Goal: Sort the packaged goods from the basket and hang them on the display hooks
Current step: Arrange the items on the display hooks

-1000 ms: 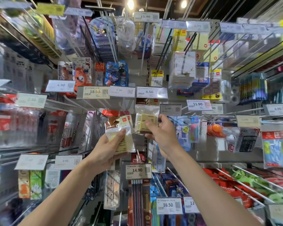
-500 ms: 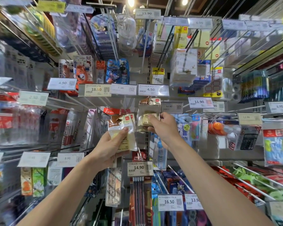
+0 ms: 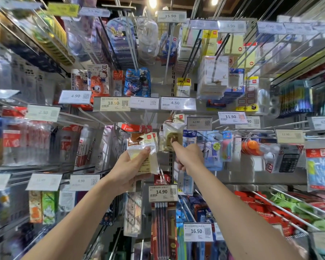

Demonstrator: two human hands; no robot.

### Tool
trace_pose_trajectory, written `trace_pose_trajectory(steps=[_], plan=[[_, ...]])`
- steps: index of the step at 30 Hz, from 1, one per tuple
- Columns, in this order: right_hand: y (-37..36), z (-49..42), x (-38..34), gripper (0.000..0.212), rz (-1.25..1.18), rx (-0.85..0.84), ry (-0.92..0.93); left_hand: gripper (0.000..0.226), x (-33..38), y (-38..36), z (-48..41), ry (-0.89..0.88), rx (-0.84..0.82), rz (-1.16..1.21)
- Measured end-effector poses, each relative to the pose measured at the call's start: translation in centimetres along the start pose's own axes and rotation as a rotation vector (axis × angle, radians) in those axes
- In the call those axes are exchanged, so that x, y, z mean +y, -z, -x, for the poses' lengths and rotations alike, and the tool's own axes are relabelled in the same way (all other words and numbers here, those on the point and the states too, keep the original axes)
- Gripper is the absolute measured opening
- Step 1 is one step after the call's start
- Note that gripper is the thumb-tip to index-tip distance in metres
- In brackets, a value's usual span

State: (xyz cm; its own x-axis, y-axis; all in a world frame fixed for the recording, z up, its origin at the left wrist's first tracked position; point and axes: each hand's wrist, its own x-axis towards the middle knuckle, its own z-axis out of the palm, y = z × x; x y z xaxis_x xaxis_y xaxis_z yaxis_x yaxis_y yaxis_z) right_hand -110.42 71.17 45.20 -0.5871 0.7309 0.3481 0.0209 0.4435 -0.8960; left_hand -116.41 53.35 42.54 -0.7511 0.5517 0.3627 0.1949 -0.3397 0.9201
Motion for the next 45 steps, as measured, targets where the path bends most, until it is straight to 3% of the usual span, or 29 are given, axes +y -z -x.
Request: trace_pose_trajectory(steps=[2,4,7,9,11,17,20,25,31,39,45], plan=[[-0.1,0.8,0.7,0.055,0.097,0.071,0.045,0.03,0.0,-0.1,0.1,-0.002,0.009,-0.01],[-0.1,1.9,0.8,0.053,0.023,0.032,0.193,0.029,0.0,-0.2,0.1,-0.008,0.007,-0.011],[-0.4,4.0,0.8,0.032,-0.092,-0.296,0.399,0.032,-0.1,-0.3,0.1,-0.032,-0.024,-0.038],[-1.2,4.9,0.9,0.036,-0.04,-0.432,0.394,0.039,-0.1,-0.4,0.0,-0.046,-0.041,-0.071],[-2.0,5.4,1.0,0.04,0.004,-0.39,0.394,0.046,-0.2,-0.4,-0.1,-0.048,-0.041,-0.084],[-1.9,5.4,1.0,0.014,-0.133,-0.328,0.362,0.06,0.0,-0.6,-0.1,-0.037,-0.035,-0.099],[-1.7,4.8,1.4,0.019,-0.196,-0.297,0.309,0.067,0.0,-0.4,-0.4,-0.04,-0.059,-0.11],[-0.8,3.6,1.8,0.011,-0.399,-0.306,0.2,0.05,-0.3,-0.1,-0.6,0.01,-0.044,-0.033],[1.4,2.8,-0.9,0.011,-0.509,-0.156,0.326,0.034,-0.2,-0.3,-0.5,0.052,-0.008,0.005],[2.1,1.1,-3.5,0.013,-0.41,-0.059,0.357,0.035,-0.2,-0.1,-0.7,0.061,-0.005,0.02],[2.0,0.6,-3.5,0.012,-0.359,-0.038,0.261,0.035,-0.2,-0.1,-0.6,0.06,-0.007,0.026]])
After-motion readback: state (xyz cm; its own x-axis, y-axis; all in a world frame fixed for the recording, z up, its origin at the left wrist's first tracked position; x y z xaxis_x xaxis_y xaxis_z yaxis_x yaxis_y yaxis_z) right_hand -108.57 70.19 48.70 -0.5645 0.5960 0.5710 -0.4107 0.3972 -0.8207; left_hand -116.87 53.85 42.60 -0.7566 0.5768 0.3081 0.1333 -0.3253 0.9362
